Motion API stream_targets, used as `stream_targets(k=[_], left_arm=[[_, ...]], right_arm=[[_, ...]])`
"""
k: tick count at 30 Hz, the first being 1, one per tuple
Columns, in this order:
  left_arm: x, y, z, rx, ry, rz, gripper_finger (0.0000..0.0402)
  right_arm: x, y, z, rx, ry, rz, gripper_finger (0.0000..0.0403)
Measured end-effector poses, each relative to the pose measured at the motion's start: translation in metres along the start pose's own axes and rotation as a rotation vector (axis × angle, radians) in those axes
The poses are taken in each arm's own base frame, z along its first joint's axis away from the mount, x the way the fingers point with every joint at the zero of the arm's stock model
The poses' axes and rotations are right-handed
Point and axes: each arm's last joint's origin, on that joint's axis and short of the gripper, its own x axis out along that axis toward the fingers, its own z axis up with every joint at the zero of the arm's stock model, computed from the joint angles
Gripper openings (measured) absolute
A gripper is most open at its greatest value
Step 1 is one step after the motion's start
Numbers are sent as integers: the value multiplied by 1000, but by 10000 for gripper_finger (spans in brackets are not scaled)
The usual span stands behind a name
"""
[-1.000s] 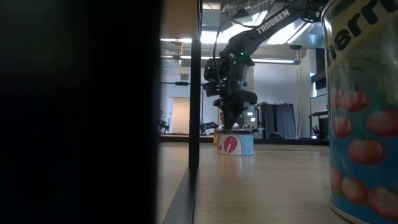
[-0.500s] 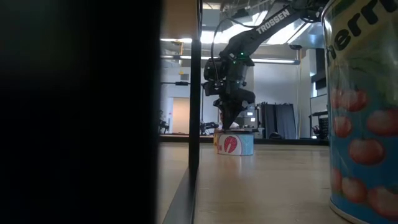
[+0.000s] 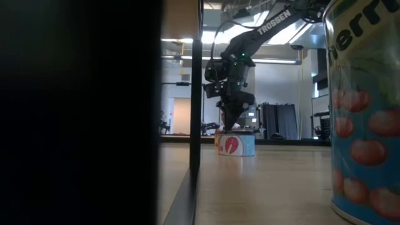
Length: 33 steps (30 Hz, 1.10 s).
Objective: Pick and place cans onto a shelf
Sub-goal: Put the canned pineapple ring on the shelf
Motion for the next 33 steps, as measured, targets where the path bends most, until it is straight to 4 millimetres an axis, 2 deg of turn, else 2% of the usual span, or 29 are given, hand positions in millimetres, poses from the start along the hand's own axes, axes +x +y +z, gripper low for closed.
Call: stream_targets(k=[6, 25, 33], left_arm=[[0, 0, 0, 0, 0, 0, 32], [0, 0, 0, 0, 0, 0, 32], [0, 0, 0, 0, 0, 0, 32]], right_arm=[[8, -1, -1, 0, 34, -9, 56], [7, 0, -1, -5, 34, 1, 56], [1, 0, 2, -5, -28, 57, 42]])
